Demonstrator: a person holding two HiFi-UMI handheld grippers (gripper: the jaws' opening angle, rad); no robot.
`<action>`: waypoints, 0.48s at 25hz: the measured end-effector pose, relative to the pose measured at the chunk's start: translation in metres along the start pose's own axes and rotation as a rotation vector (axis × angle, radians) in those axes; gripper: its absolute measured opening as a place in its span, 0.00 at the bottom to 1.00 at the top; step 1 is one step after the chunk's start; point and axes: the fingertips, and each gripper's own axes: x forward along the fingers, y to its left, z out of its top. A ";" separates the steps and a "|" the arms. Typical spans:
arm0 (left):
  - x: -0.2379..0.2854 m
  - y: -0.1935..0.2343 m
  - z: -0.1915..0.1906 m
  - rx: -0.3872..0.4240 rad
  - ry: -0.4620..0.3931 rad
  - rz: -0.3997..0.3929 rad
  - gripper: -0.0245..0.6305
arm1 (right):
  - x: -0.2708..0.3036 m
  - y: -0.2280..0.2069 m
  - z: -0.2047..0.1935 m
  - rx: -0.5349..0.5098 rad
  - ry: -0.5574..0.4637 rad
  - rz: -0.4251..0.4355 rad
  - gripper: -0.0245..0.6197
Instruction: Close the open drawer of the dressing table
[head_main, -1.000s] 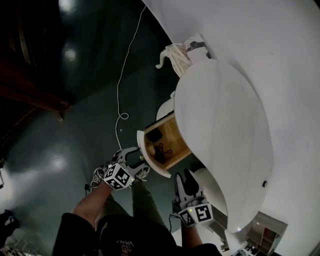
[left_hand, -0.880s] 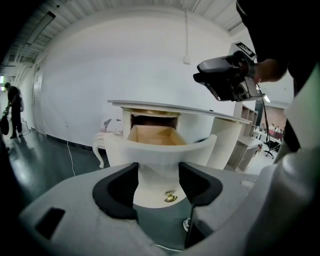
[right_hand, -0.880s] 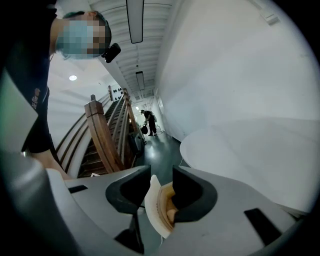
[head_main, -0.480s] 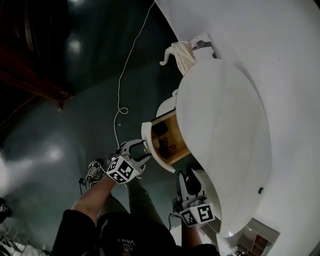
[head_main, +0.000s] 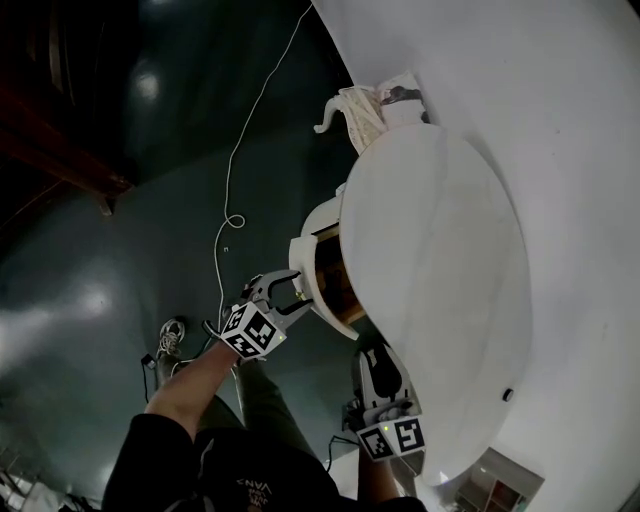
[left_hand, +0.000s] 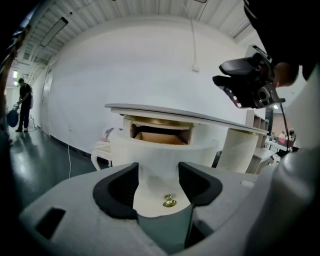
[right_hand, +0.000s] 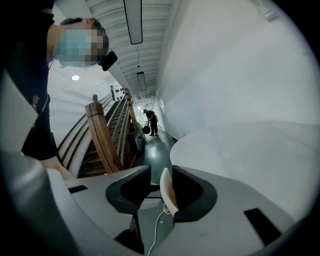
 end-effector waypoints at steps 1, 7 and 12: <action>0.005 0.000 0.002 -0.001 -0.009 -0.002 0.42 | 0.000 -0.003 0.001 -0.001 -0.001 -0.001 0.25; 0.027 0.004 0.014 -0.009 -0.040 -0.014 0.42 | 0.004 -0.014 0.005 0.001 -0.007 0.000 0.25; 0.046 0.006 0.023 -0.023 -0.050 -0.017 0.42 | 0.006 -0.022 0.005 0.013 -0.004 -0.001 0.25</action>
